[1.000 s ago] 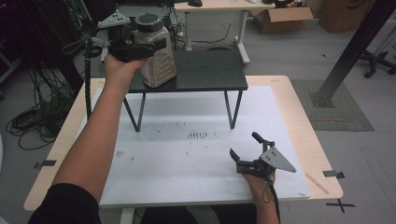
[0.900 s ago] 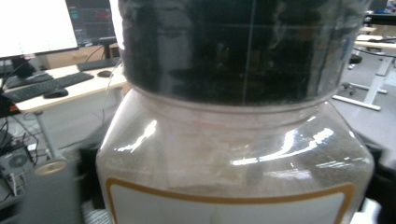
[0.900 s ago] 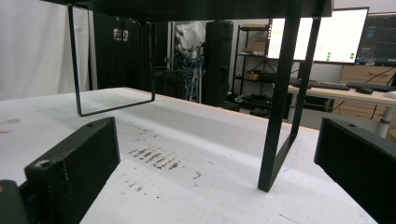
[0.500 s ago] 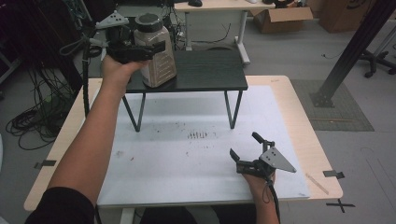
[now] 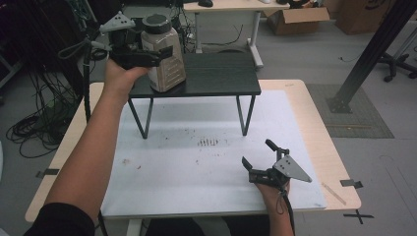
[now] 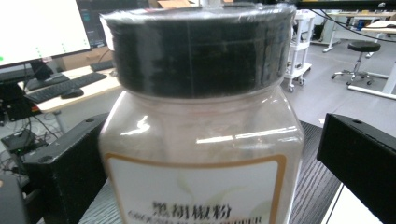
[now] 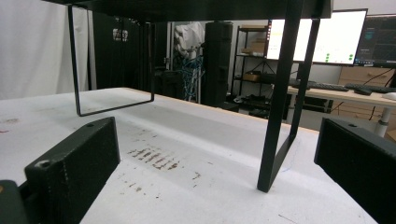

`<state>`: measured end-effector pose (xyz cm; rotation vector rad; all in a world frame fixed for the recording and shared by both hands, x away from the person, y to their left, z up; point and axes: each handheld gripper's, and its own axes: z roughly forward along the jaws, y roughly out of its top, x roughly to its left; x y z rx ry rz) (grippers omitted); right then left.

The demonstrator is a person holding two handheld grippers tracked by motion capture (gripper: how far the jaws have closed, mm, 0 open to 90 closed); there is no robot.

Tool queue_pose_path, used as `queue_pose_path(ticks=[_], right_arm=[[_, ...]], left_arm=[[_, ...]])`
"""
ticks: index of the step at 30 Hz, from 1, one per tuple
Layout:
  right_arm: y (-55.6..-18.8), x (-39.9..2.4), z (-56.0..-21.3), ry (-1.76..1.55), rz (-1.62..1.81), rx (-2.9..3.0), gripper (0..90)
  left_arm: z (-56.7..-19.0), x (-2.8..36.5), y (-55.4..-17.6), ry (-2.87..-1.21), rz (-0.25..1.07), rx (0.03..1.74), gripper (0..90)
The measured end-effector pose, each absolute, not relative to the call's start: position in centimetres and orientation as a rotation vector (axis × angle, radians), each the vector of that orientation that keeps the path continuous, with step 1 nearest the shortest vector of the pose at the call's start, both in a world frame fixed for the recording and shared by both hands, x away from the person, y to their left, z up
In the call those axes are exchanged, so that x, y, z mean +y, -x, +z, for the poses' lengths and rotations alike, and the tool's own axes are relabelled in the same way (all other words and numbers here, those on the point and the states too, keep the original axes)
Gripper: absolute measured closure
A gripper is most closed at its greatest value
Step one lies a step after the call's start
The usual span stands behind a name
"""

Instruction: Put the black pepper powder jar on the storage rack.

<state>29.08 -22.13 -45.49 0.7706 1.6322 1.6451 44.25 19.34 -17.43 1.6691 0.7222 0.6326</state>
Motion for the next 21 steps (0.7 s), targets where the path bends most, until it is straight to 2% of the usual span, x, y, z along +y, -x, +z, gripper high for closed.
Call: queue_pose_path(ticks=[9,21], right_arm=[[-29.1,-22.1,-45.5,-0.770,1.643,1.633,0.0],[-29.1,-22.1,-45.5,-0.769,1.642,1.639,0.0]], left_arm=[[-18.0,21.1,-42.8,-1.633,0.677,0.759,0.3],[-19.4,23.2,-39.7,-1.612,0.668,0.769,0.2]])
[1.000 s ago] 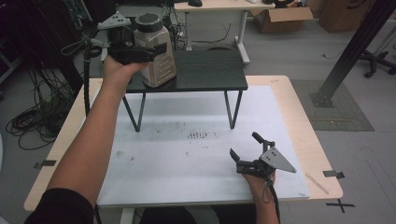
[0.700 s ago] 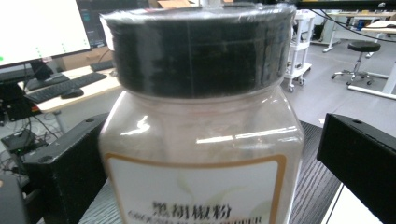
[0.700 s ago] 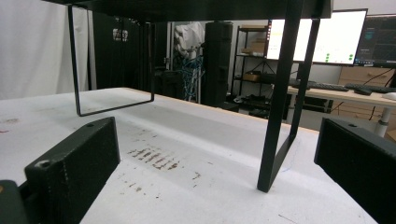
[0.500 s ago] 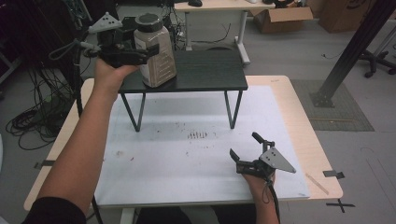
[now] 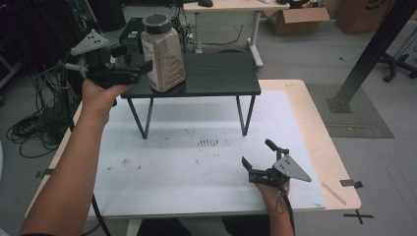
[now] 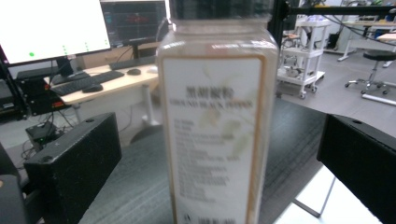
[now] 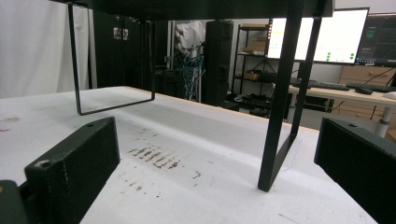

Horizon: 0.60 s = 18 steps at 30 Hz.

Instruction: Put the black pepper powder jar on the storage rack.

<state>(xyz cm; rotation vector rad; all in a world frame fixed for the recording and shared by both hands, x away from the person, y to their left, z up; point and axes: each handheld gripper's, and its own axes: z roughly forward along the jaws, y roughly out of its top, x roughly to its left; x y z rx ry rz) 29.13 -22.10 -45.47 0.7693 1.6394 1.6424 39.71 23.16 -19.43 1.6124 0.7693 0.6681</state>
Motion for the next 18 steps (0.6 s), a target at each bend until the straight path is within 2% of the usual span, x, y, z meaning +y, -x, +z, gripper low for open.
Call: queue_pose_path(ticks=[18], right_arm=[[-29.0,-22.1,-45.5,-0.760,1.643,1.638,0.0]], left_arm=[[-24.7,24.4,-34.8,-1.583,0.596,0.782,0.2]])
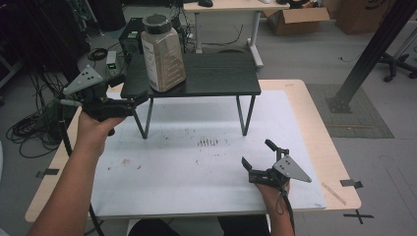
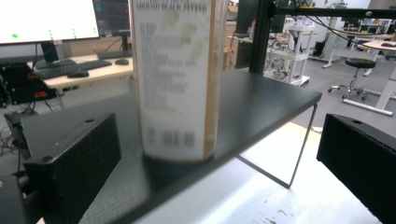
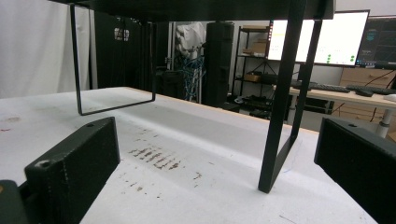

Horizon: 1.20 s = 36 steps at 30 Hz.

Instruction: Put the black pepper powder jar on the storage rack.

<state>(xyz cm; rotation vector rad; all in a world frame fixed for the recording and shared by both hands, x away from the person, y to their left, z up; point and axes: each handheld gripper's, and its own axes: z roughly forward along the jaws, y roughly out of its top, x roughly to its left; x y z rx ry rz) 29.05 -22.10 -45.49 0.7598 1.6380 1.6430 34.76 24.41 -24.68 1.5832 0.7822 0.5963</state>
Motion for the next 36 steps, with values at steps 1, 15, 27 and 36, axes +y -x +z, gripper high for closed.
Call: queue_pose_path(ticks=[1,15,27,36], right_arm=[[-29.0,-22.1,-45.5,-0.759,1.643,1.638,0.0],[-29.1,-22.1,-45.5,-0.752,1.643,1.642,0.0],[-29.0,-22.1,-45.5,-0.752,1.646,1.643,0.0],[-29.1,-22.0,-45.5,-0.749,1.642,1.646,0.0]], left_arm=[[-25.0,24.5,-34.6,-1.579,0.593,0.788,0.3],[-30.3,26.3,-31.7,-1.552,0.598,0.855,0.3],[-34.6,26.3,-30.8,-1.559,0.608,0.864,0.2],[-37.6,26.4,-30.6,-1.568,0.637,0.856,0.3]])
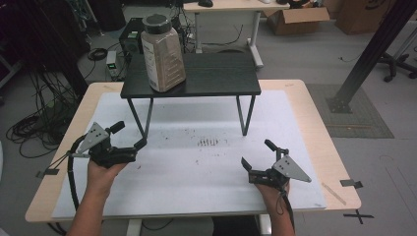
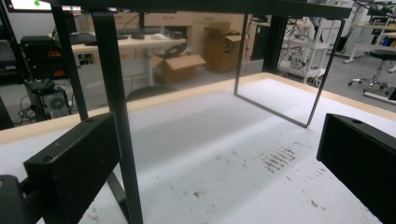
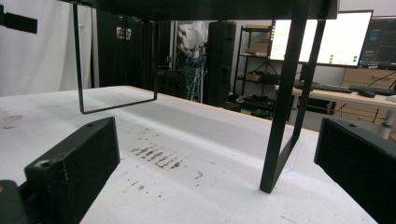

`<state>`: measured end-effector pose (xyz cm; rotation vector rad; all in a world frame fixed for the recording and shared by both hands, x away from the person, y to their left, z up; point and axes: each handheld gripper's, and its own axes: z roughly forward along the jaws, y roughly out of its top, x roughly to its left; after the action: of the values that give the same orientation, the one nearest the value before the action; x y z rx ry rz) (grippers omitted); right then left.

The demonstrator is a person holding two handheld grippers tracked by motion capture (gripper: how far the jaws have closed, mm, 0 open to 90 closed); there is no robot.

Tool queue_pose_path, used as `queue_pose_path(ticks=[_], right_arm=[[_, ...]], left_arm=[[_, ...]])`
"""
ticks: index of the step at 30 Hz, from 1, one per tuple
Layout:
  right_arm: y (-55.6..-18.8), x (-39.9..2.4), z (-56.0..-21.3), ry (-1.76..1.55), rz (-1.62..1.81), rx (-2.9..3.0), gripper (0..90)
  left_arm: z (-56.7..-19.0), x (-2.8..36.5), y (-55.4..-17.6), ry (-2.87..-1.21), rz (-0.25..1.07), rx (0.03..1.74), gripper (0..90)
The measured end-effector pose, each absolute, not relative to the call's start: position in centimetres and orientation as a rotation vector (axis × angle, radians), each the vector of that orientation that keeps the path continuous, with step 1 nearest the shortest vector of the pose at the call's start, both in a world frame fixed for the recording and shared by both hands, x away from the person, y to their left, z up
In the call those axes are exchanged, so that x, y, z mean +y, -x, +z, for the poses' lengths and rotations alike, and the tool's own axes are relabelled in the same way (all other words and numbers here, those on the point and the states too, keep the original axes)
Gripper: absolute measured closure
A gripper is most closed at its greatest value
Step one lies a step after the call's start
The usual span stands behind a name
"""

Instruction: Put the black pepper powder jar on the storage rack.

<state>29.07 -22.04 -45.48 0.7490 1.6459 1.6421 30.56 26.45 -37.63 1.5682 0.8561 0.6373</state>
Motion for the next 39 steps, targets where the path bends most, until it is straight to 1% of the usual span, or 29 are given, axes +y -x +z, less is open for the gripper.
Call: queue_pose_path(ticks=[8,9,17,32,38,39], right_arm=[[-29.1,-22.0,-45.5,-0.749,1.638,1.646,0.0],[-29.1,-22.0,-45.5,-0.749,1.638,1.647,0.0],[-29.1,-22.0,-45.5,-0.753,1.640,1.647,0.0],[-29.1,-22.0,-45.5,-0.757,1.641,1.652,0.0],[-29.2,-22.0,-45.5,-0.757,1.641,1.653,0.0],[-29.1,-22.0,-45.5,-0.756,1.643,1.651,0.0]], left_arm=[[-39.9,26.8,-30.3,-1.562,0.646,0.845,0.3],[-40.5,26.9,-30.3,-1.551,0.638,0.849,0.2],[-42.4,27.2,-30.3,-1.518,0.648,0.843,0.3],[-45.1,27.5,-30.2,-1.458,0.680,0.803,0.6],[-45.3,27.6,-30.0,-1.444,0.683,0.775,0.9],[-45.3,27.5,-29.9,-1.448,0.705,0.762,0.9]])
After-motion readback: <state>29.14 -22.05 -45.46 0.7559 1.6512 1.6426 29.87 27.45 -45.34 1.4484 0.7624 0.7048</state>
